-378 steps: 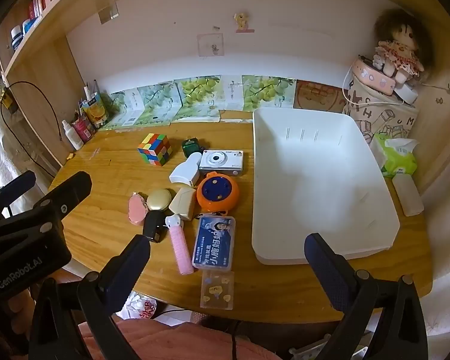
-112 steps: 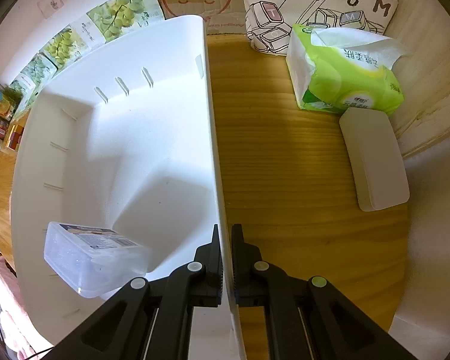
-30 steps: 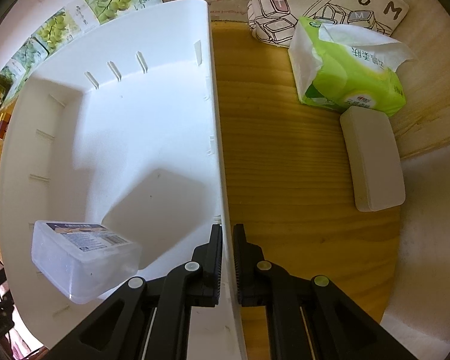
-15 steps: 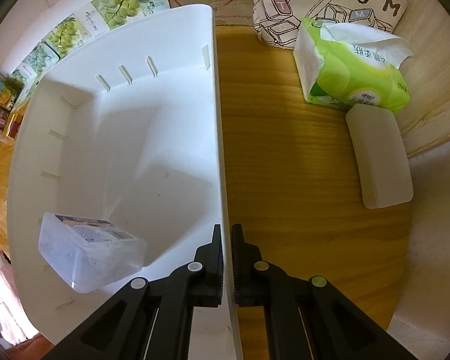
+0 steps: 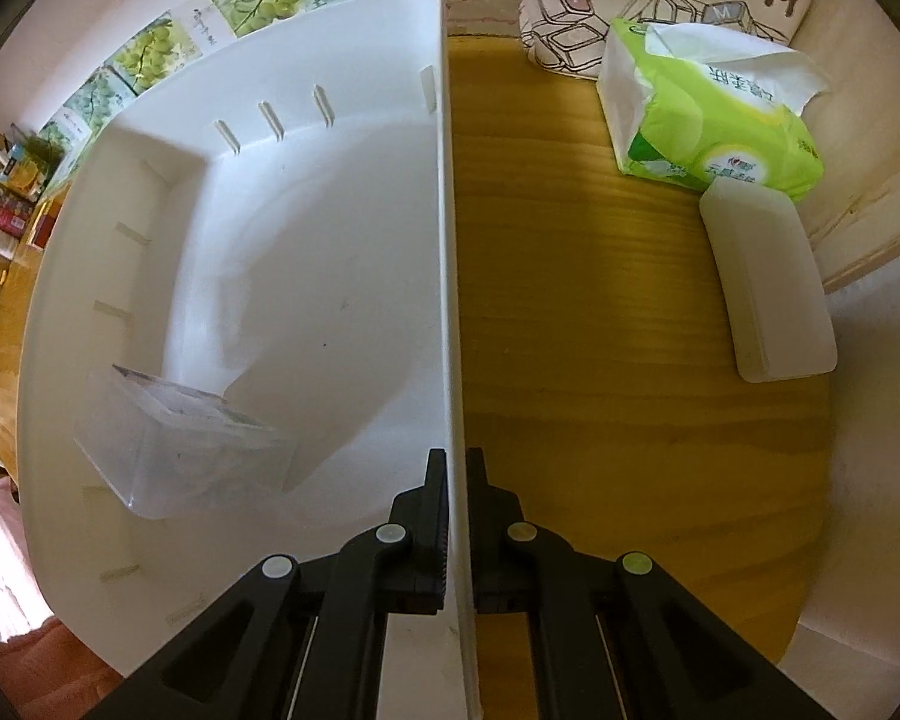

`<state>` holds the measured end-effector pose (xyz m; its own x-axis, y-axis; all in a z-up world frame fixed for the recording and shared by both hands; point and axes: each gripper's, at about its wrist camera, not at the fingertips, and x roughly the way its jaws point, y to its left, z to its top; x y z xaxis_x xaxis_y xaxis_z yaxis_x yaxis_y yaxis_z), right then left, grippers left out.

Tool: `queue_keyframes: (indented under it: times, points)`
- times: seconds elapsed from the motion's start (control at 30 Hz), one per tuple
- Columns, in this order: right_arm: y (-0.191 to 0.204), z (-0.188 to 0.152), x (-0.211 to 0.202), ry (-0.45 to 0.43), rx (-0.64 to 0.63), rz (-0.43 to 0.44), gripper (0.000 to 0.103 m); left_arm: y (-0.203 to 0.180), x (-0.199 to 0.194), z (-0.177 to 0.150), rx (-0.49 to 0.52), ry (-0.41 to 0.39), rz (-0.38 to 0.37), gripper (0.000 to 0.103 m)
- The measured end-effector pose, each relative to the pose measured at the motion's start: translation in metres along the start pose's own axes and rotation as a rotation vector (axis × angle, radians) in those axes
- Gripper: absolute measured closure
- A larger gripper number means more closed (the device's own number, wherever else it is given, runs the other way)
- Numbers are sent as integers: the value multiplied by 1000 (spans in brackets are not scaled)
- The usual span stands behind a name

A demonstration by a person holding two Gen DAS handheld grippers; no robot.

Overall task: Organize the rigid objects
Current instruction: 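Carry the acrylic box over the tray and release it with the left tool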

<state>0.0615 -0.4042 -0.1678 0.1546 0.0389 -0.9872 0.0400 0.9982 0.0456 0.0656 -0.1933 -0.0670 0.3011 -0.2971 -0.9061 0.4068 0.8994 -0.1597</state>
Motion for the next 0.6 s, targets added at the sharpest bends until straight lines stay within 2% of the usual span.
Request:
queue_keyframes:
  times: [0.3,0.43,0.6]
  points:
    - [-5,-6,0,12,-26,-1,99,-22,11,4,35,5,-73,45]
    - [8,11,3,20,-32,-3,99,-23,14,4,26,8,-94,45]
    - [11,17,7,31,-36,-5,99,-22,12,3,16,-9,-99,27]
